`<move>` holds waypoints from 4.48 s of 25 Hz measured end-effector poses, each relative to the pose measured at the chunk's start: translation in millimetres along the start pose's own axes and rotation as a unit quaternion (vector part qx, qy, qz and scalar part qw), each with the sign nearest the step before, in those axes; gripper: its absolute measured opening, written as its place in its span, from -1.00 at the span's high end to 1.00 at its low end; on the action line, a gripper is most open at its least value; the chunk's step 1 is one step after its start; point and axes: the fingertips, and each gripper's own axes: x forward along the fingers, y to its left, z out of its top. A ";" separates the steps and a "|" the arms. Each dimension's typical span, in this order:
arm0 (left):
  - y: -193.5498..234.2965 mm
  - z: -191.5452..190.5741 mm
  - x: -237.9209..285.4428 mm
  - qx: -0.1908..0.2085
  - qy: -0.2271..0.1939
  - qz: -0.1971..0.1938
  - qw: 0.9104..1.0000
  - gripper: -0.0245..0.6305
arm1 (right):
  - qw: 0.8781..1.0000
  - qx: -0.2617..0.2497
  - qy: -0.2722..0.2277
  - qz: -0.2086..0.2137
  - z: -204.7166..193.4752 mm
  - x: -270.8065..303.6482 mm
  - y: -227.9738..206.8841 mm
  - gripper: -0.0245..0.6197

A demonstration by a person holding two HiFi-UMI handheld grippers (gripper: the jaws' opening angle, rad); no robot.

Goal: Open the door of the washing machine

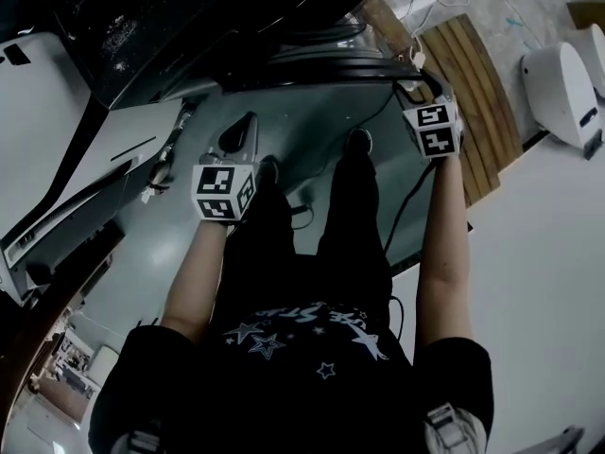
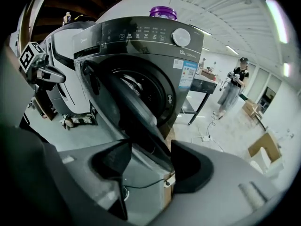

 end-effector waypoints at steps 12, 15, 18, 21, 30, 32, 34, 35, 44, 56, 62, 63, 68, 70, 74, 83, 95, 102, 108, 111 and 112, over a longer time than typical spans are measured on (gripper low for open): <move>3.4 -29.5 -19.0 0.066 0.010 -0.100 0.993 0.89 | 0.993 0.089 0.014 -0.077 -58.7 -43.7 55.2 0.10; 1.5 -38.5 -27.0 0.090 0.019 -0.136 0.986 0.89 | 0.988 0.119 0.020 -0.097 -76.5 -57.0 75.8 0.10; -3.3 -48.0 -37.3 0.106 0.028 -0.167 0.980 0.89 | 0.983 0.144 0.022 -0.114 -90.1 -69.0 97.0 0.10; -5.4 -57.2 -47.6 0.116 0.039 -0.185 0.975 0.89 | 0.976 0.172 0.027 -0.127 -102.0 -81.2 120.0 0.10; -12.4 -95.3 -78.2 0.127 0.062 -0.192 0.971 0.89 | 0.958 0.227 0.027 -0.174 -123.7 -104.4 177.3 0.10; -16.0 -102.9 -82.3 0.133 0.063 -0.183 0.972 0.89 | 0.954 0.237 0.026 -0.182 -126.6 -108.3 188.3 0.10; -23.3 -109.6 -87.3 0.139 0.058 -0.177 0.973 0.89 | 0.950 0.244 0.021 -0.191 -129.8 -112.9 198.0 0.10; -27.8 -113.2 -89.5 0.141 0.056 -0.174 0.973 0.89 | 0.949 0.247 0.017 -0.196 -131.2 -115.1 201.9 0.10; -67.2 -165.1 -128.0 0.154 0.071 -0.160 0.972 0.89 | 0.942 0.276 0.003 -0.193 -138.3 -130.3 247.3 0.19; -84.7 -191.2 -187.2 0.159 0.050 -0.135 0.977 0.89 | 0.967 0.216 0.008 -0.134 -145.1 -144.8 318.9 0.51; -80.5 -199.1 -230.1 0.148 0.029 -0.107 0.983 0.89 | 0.974 0.205 0.000 -0.097 -147.7 -146.1 353.1 0.59; -77.3 -200.1 -237.8 0.148 0.027 -0.102 0.983 0.89 | 0.975 0.201 -0.001 -0.091 -146.6 -145.9 361.1 0.60; -59.8 -207.4 -262.7 0.153 0.032 -0.083 0.984 0.89 | 0.975 0.208 -0.022 -0.071 -139.2 -144.9 396.6 0.63; -55.6 -213.9 -269.4 0.151 0.037 -0.080 0.985 0.89 | 0.975 0.211 -0.034 -0.066 -135.8 -144.3 409.5 0.63; -47.8 -231.2 -274.5 0.148 0.050 -0.080 0.985 0.89 | 0.974 0.213 -0.048 -0.066 -128.6 -143.4 435.6 0.65; -27.6 -246.7 -285.1 0.131 0.052 -0.099 0.985 0.89 | 0.969 0.236 -0.057 -0.048 -104.1 -134.9 506.1 0.67; 59.4 -262.5 -315.4 0.120 0.054 -0.097 0.987 0.89 | 0.964 0.259 -0.035 -0.055 -63.2 -112.8 585.6 0.65; 94.6 -270.2 -329.4 0.122 0.056 -0.110 0.985 0.89 | 0.954 0.292 -0.031 -0.065 -39.6 -98.2 618.3 0.63; 116.1 -269.6 -336.6 0.126 0.050 -0.126 0.983 0.89 | 0.945 0.317 -0.021 -0.077 -23.6 -89.7 635.4 0.62; 127.4 -271.1 -339.8 0.130 0.049 -0.132 0.981 0.89 | 0.943 0.322 -0.017 -0.079 -18.0 -85.5 641.5 0.61; 130.3 -271.4 -341.1 0.130 0.049 -0.135 0.981 0.89 | 0.942 0.327 -0.016 -0.080 -17.4 -84.4 643.2 0.62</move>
